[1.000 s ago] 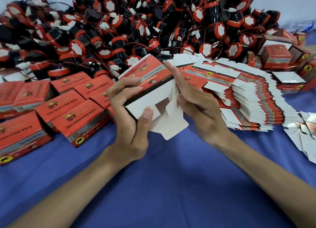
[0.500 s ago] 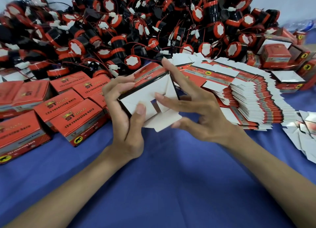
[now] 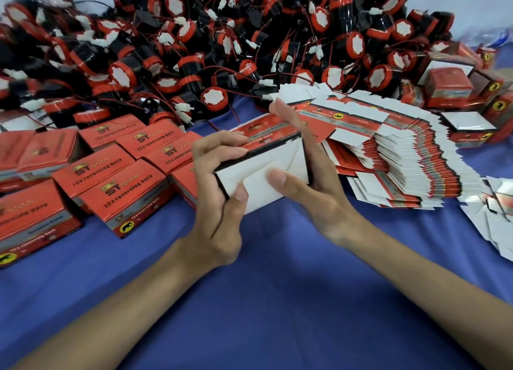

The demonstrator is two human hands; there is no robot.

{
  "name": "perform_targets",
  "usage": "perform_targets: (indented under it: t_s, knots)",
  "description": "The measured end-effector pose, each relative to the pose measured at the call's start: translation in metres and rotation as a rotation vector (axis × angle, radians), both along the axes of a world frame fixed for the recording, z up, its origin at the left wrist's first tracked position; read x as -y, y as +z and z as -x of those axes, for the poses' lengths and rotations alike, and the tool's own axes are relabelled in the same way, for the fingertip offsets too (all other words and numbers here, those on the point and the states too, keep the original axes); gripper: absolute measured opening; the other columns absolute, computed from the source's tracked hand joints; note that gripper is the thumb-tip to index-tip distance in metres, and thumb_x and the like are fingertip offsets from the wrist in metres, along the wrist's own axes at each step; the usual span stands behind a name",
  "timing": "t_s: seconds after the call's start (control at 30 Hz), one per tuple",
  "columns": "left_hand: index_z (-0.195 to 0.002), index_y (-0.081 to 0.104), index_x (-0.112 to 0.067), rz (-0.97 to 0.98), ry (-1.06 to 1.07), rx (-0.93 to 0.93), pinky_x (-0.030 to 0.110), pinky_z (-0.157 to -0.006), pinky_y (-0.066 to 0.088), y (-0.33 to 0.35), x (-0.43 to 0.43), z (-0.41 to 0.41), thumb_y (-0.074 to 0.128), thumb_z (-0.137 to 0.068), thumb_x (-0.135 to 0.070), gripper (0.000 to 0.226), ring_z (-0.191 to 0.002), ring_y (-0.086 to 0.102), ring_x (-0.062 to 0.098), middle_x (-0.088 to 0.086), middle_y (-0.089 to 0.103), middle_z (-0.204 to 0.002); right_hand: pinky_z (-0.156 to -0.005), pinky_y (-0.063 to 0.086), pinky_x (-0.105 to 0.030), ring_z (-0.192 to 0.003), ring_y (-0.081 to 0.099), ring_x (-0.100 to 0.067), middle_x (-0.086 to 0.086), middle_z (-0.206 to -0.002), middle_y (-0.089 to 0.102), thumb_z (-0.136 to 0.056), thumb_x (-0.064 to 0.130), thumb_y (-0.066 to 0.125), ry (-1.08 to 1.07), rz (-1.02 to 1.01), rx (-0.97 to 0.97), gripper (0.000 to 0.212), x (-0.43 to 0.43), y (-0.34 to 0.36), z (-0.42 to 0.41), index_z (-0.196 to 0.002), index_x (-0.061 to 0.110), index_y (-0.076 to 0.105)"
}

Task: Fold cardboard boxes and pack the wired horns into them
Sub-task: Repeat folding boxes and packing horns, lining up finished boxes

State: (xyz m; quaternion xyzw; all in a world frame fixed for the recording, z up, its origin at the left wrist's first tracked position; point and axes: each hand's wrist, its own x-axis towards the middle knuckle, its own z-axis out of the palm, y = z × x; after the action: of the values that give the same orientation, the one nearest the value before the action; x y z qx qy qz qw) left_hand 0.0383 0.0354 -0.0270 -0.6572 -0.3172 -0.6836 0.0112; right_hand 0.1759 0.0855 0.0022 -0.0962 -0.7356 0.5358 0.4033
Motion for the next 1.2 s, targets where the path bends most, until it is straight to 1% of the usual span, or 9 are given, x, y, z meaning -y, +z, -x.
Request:
perform_targets:
  t_s: [0.1, 0.3, 0.43, 0.57, 0.67, 0.8, 0.9, 1.07, 1.2]
  knots:
    - [-0.121, 0.038, -0.016, 0.026, -0.012, 0.041, 0.035, -0.100, 0.034, 0.001, 0.001, -0.002, 0.037, -0.101, -0.033, 0.026, -0.119, 0.042, 0.017, 0.013, 0.039, -0.120, -0.106, 0.040, -0.043, -0.128, 0.048, -0.014, 0.021, -0.131, 0.054, -0.090, 0.016, 0.055, -0.016, 0.027, -0.016, 0.073, 0.001, -0.001, 0.001, -0.151, 0.013, 0.015]
    - [-0.112, 0.044, -0.019, 0.124, 0.012, 0.108, 0.026, -0.101, 0.034, 0.005, 0.006, -0.004, 0.048, -0.091, -0.026, 0.022, -0.118, 0.044, 0.007, 0.010, 0.042, -0.116, -0.098, 0.043, -0.021, -0.116, 0.051, 0.007, 0.035, -0.119, 0.055, -0.093, 0.003, 0.048, -0.064, -0.011, 0.030, 0.069, -0.002, -0.006, 0.000, -0.150, 0.007, 0.010]
    - [-0.112, 0.039, -0.016, 0.166, 0.016, 0.091, 0.025, -0.101, 0.035, 0.008, 0.009, -0.005, 0.049, -0.085, -0.012, 0.030, -0.120, 0.042, 0.007, 0.010, 0.041, -0.117, -0.105, 0.037, -0.025, -0.127, 0.043, 0.003, 0.035, -0.133, 0.044, -0.093, -0.001, 0.041, -0.011, -0.003, 0.061, 0.072, -0.004, -0.007, -0.002, -0.150, 0.008, -0.001]
    - [-0.114, 0.037, -0.017, 0.220, 0.006, 0.125, 0.024, -0.101, 0.035, 0.007, 0.010, -0.004, 0.049, -0.085, -0.013, 0.032, -0.119, 0.042, 0.006, 0.005, 0.041, -0.118, -0.095, 0.040, -0.012, -0.110, 0.057, -0.007, 0.028, -0.121, 0.055, -0.093, -0.007, 0.041, -0.086, -0.018, 0.069, 0.069, -0.004, -0.008, 0.000, -0.149, 0.000, 0.001]
    - [-0.115, 0.038, -0.018, 0.235, -0.008, 0.139, 0.020, -0.099, 0.036, 0.006, 0.009, -0.005, 0.051, -0.084, -0.010, 0.034, -0.118, 0.042, 0.004, 0.005, 0.041, -0.117, -0.091, 0.040, -0.008, -0.107, 0.052, 0.013, 0.042, -0.121, 0.050, -0.091, -0.011, 0.042, -0.115, -0.055, 0.055, 0.068, -0.005, -0.009, 0.001, -0.148, 0.000, 0.006]
    - [-0.114, 0.039, -0.022, 0.240, 0.032, 0.128, 0.021, -0.099, 0.035, 0.006, 0.007, -0.005, 0.057, -0.081, 0.002, 0.044, -0.116, 0.043, 0.004, 0.007, 0.042, -0.116, -0.088, 0.042, -0.008, -0.100, 0.057, -0.015, 0.043, -0.123, 0.048, -0.088, -0.010, 0.044, -0.138, -0.064, 0.045, 0.069, -0.006, -0.010, 0.003, -0.148, 0.003, 0.012]
    - [-0.114, 0.038, -0.020, 0.195, 0.043, 0.099, 0.020, -0.100, 0.033, 0.005, 0.007, -0.006, 0.054, -0.082, -0.005, 0.038, -0.117, 0.042, 0.003, 0.012, 0.041, -0.116, -0.094, 0.040, -0.012, -0.116, 0.049, 0.009, 0.040, -0.127, 0.048, -0.086, -0.008, 0.048, -0.145, -0.036, 0.014, 0.068, -0.004, -0.008, 0.004, -0.147, 0.001, 0.018]
    - [-0.115, 0.036, -0.018, 0.192, 0.105, 0.124, 0.019, -0.099, 0.034, 0.006, 0.006, -0.008, 0.047, -0.089, -0.015, 0.029, -0.115, 0.044, 0.004, 0.012, 0.042, -0.117, -0.090, 0.043, -0.012, -0.107, 0.056, 0.007, 0.026, -0.120, 0.059, -0.079, -0.001, 0.055, -0.093, 0.074, -0.130, 0.077, 0.004, 0.004, 0.005, -0.145, -0.005, 0.014]
    - [-0.118, 0.036, -0.024, 0.236, 0.153, 0.146, 0.020, -0.099, 0.035, 0.007, 0.005, -0.007, 0.046, -0.092, -0.021, 0.029, -0.115, 0.044, 0.001, -0.004, 0.042, -0.119, -0.080, 0.051, -0.024, -0.103, 0.059, -0.012, -0.004, -0.146, 0.040, -0.063, -0.005, 0.064, -0.093, 0.348, -0.297, 0.085, 0.006, 0.020, 0.003, -0.139, 0.017, 0.033]
